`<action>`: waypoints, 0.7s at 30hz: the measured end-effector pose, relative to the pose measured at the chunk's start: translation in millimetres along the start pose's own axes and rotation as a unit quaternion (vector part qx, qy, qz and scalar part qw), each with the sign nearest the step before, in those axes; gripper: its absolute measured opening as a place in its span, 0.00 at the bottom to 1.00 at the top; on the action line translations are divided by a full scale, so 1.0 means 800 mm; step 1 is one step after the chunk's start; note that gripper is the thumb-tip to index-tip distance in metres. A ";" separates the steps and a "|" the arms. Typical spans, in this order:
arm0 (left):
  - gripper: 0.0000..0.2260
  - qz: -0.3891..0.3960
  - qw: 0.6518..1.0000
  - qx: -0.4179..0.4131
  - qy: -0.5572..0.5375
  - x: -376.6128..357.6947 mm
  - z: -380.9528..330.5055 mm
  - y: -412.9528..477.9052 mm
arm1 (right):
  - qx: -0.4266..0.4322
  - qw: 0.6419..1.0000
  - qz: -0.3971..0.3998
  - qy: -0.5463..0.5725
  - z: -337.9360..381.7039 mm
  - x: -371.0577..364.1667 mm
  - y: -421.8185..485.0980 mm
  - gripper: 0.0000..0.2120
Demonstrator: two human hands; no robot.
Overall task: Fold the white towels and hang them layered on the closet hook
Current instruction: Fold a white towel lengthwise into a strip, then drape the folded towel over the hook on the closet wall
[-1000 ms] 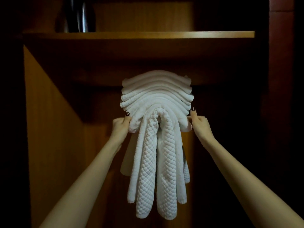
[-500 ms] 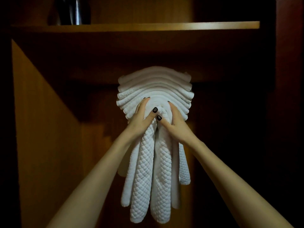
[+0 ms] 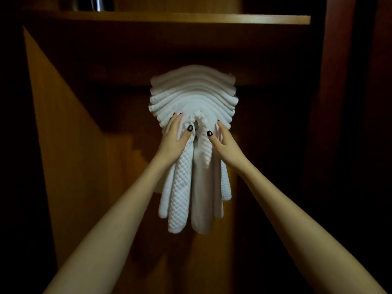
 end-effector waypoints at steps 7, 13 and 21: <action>0.23 0.041 0.996 -0.058 0.048 -0.032 -0.020 -0.129 | -0.132 0.984 -0.031 -0.115 0.028 0.037 -0.168 0.30; 0.24 0.187 0.976 -0.101 0.046 -0.145 -0.083 -0.263 | -0.284 0.937 -0.038 -0.197 0.019 0.127 -0.362 0.29; 0.26 0.360 0.909 -0.210 0.004 -0.355 -0.254 -0.406 | -0.485 0.797 -0.116 -0.339 0.048 0.316 -0.626 0.29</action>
Point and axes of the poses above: each hand's wrist, its own y-axis towards the middle knuckle, its own x-axis out of the back of the hand, z = x × y, the point moved 1 cm from there along y, towards the middle knuckle, and after that the axes turned 9 degrees about y, right-handed, at the moved point
